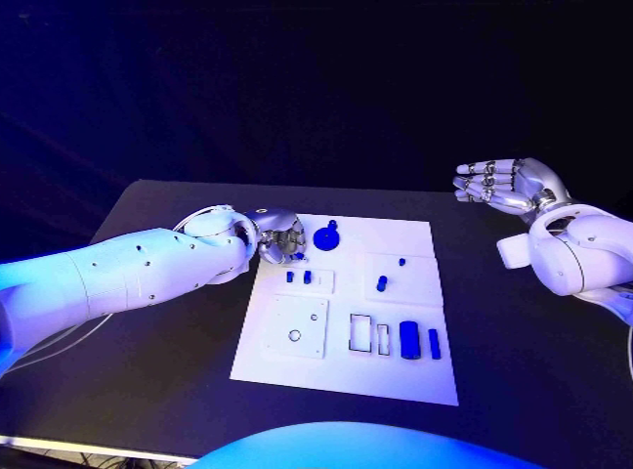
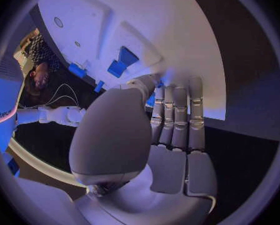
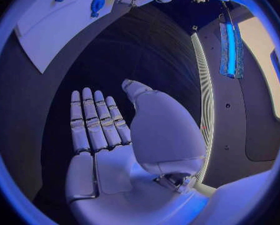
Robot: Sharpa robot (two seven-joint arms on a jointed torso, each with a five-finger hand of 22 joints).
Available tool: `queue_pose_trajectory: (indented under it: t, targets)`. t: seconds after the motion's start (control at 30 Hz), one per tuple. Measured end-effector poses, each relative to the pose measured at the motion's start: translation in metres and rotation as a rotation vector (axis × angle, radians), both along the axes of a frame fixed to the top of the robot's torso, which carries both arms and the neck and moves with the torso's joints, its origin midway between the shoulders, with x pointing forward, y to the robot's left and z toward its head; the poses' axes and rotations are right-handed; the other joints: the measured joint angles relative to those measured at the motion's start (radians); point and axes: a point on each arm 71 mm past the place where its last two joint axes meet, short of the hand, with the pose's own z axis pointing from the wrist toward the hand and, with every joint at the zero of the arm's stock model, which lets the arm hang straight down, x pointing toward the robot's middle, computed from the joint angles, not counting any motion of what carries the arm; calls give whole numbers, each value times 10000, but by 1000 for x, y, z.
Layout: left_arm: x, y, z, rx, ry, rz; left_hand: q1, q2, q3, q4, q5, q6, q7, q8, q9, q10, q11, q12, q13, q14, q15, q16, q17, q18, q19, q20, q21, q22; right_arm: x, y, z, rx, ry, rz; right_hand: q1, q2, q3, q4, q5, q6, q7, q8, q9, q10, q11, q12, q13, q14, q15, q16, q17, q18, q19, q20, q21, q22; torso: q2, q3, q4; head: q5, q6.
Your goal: Assemble the parts on the task board
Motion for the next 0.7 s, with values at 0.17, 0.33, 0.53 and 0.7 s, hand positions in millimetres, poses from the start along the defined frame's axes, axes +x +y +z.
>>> queue_pose_trajectory:
  t: [0.17, 0.33, 0.53, 0.7]
  targets:
    - [-1, 0, -1, -67, -29, 34, -72, 74, 81, 81, -1, 95, 18, -2, 10, 27, -2, 0, 9, 56, -56, 50, 93, -1, 23, -23, 42, 19, 0, 0, 0, 2, 1, 5, 0, 0, 0, 0, 0, 0, 0, 0, 0, 0, 0, 0, 0, 0, 0, 0, 0, 0, 0, 0, 0, 0, 0, 4, -1, 19, 23]
    - [-2, 1, -2, -302, 22, 174, -10, 147, 276, 52, -5, 162, 54, -5, 38, 27, -2, -81, -31, 56, -56, 50, -2, -3, 37, -36, 42, 45, 0, 0, 0, 3, 2, 9, 0, 0, 0, 0, 0, 0, 0, 0, 0, 0, 0, 0, 0, 0, 0, 0, 0, 0, 0, 0, 0, 0, 1, 4, -7, 26, 39]
    - [-4, 5, -3, -708, 220, 454, -2, 215, 347, 64, -8, 181, 65, 31, 28, 29, -4, -117, -67, 56, -56, 50, -3, -3, 37, -36, 79, 54, 0, 0, 0, 4, 3, 8, -2, 1, 0, 0, 0, 45, -3, -14, -12, 0, 0, 0, 0, 0, 0, 0, -29, 0, 0, 0, 0, -42, 2, 2, -6, 17, 46]
    - [-5, 8, -4, -1039, 440, 671, -38, 252, 391, 55, 27, 230, 52, 50, 32, 64, -39, -163, -78, 56, -56, 50, 9, -3, 37, -36, 79, 64, 0, 0, 0, 4, 4, 8, -54, 54, 0, 0, 0, 92, 20, -35, -30, 0, 0, 0, 0, 0, 0, 0, -75, -1, 0, 0, 0, -99, 3, -1, 0, 5, 47]
